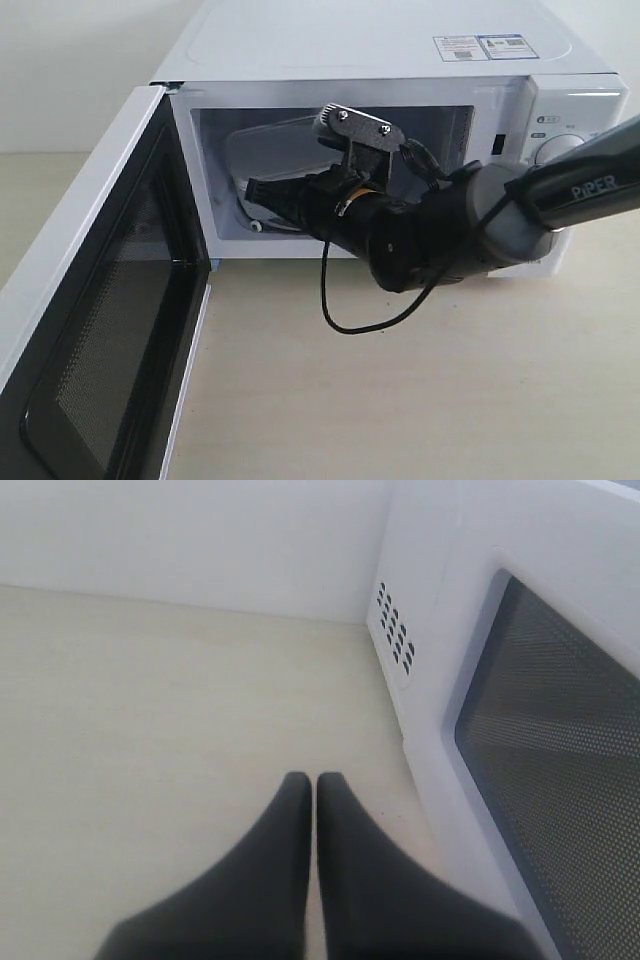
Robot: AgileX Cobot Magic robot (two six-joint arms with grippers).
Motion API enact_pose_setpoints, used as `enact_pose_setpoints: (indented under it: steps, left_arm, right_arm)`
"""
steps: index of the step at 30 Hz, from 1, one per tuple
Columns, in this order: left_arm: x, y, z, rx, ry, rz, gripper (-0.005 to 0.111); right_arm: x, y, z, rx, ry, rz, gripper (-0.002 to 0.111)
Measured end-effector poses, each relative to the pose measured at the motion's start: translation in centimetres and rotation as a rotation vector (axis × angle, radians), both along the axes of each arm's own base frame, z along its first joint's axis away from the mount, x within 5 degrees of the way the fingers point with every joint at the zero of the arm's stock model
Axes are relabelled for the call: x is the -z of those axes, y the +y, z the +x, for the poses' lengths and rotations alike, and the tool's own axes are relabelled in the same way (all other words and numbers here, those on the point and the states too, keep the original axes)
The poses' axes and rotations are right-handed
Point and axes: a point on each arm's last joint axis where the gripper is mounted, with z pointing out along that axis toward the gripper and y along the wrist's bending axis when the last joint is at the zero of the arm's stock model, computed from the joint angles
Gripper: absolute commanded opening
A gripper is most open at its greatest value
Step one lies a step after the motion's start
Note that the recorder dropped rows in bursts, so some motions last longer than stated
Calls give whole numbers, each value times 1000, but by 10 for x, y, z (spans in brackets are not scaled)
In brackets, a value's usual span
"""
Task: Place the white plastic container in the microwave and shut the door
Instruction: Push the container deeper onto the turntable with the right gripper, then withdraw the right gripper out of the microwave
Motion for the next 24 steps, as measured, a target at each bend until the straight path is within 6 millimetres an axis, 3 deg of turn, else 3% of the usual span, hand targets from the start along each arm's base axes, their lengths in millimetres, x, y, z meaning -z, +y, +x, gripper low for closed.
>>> enact_pose_setpoints:
  steps: [4,7,17,20,24]
  left_arm:
    - [0,0,0,0,0,0,4]
    - [0,0,0,0,0,0,4]
    - [0,0,0,0,0,0,4]
    - [0,0,0,0,0,0,4]
    - [0,0,0,0,0,0,4]
  right_arm:
    - [-6,-3,-12,-64,58,-72,0]
    - [-12,-15,-32,-93,80,-113,0]
    - [-50,-79,-139,-254,-34,-250,0]
    - [-63,-92,-160,-264,-72,-242,0]
    - [-81,-99,-172,-265,-117,-220,0]
